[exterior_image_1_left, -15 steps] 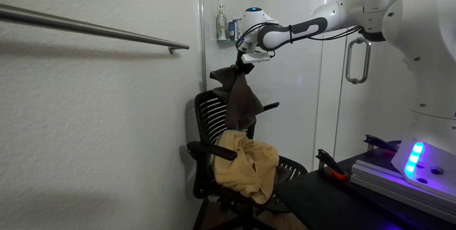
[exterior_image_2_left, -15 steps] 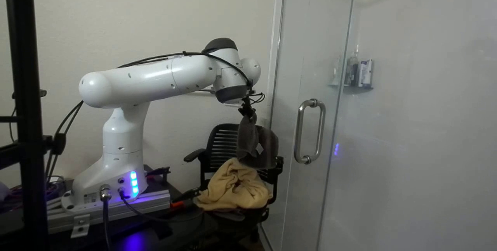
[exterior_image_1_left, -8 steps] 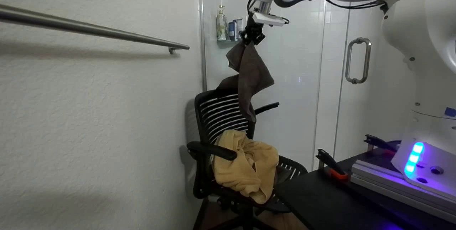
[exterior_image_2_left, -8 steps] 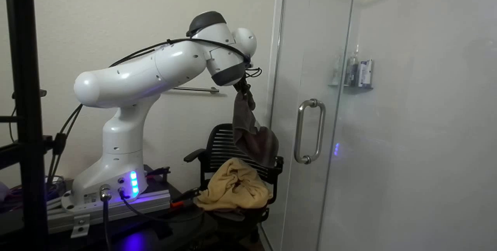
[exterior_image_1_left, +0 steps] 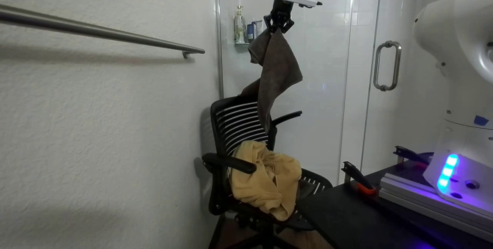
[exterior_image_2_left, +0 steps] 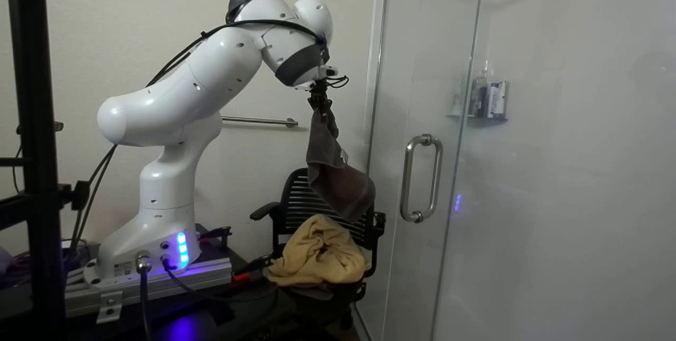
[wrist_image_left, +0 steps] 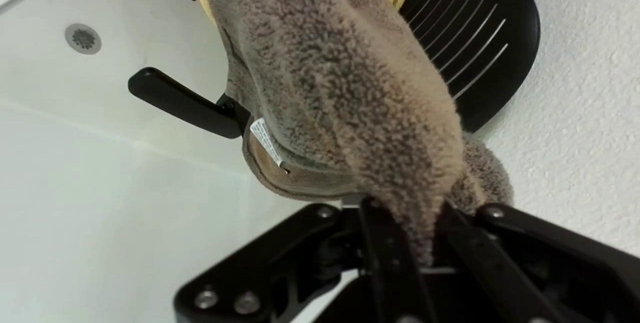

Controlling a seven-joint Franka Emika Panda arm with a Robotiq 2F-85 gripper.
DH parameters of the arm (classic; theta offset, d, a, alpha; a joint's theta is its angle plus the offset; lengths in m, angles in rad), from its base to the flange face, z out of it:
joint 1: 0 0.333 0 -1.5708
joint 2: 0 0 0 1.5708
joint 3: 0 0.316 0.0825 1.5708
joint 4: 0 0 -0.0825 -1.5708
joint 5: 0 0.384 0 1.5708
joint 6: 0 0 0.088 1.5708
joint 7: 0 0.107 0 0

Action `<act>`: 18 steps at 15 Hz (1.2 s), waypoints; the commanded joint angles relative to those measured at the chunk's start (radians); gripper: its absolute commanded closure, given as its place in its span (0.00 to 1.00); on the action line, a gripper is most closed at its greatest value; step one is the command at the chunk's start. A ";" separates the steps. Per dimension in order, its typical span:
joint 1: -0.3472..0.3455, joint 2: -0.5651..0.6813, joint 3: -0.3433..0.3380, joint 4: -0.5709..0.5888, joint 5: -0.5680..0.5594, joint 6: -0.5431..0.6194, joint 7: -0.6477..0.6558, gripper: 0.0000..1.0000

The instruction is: Open the shower door and put the grey towel on the seat of the chair

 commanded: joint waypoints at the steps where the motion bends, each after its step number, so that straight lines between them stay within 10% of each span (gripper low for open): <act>1: -0.091 0.112 -0.031 -0.042 0.169 0.073 -0.065 0.98; 11: -0.215 0.474 -0.169 -0.227 0.642 0.308 -0.427 0.98; 15: -0.112 0.674 -0.343 -0.320 0.620 0.583 -0.584 0.98; 18: 0.076 0.681 -0.557 -0.350 0.387 0.774 -0.485 0.98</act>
